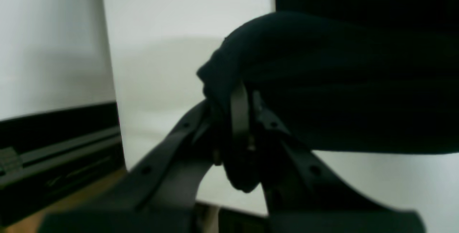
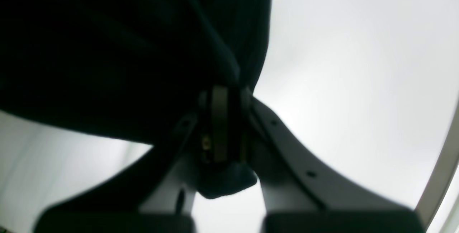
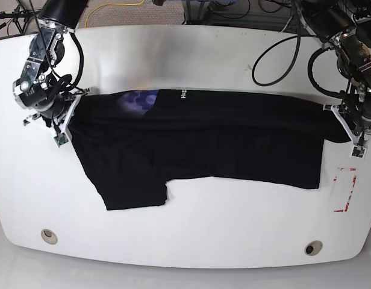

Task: Fold the T-shirt properly
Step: 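Lay the shirt flat, both grippers holding its edge taut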

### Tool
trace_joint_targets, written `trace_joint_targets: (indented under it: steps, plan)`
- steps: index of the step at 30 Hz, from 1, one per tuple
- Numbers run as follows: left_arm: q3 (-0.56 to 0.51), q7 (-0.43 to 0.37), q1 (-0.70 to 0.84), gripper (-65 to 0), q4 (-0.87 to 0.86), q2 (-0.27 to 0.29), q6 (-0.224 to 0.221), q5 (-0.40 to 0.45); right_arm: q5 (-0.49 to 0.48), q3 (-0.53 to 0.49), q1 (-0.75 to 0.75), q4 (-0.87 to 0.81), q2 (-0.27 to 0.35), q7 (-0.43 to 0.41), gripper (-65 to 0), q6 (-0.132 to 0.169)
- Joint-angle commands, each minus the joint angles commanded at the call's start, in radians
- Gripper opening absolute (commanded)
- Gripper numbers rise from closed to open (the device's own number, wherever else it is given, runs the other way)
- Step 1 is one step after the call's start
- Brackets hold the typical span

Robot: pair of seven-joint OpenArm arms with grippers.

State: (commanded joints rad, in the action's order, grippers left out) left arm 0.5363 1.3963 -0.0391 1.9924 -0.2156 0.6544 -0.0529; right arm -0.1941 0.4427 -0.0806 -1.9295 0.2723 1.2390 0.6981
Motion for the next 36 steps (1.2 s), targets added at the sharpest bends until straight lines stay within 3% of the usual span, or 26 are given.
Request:
trace_joint_targets:
  steps: [13, 25, 36]
  plan:
    - [0.006, -0.033, 0.137, -65.0, -0.008, -0.034, 0.005, -0.003, 0.000, 0.000, -0.140, -0.002, -0.031, -0.002, -65.0, 0.000]
    - [-0.023, -0.159, 0.138, -65.0, -0.140, -0.034, 0.005, 0.000, 0.000, -0.005, -0.239, -0.002, -0.046, -0.031, -65.0, 0.000]
    - [-0.032, -0.185, 0.135, -65.0, -0.252, -0.060, 0.005, -0.003, 0.000, -0.006, -0.249, 0.003, -0.046, -0.031, -65.0, 0.000]
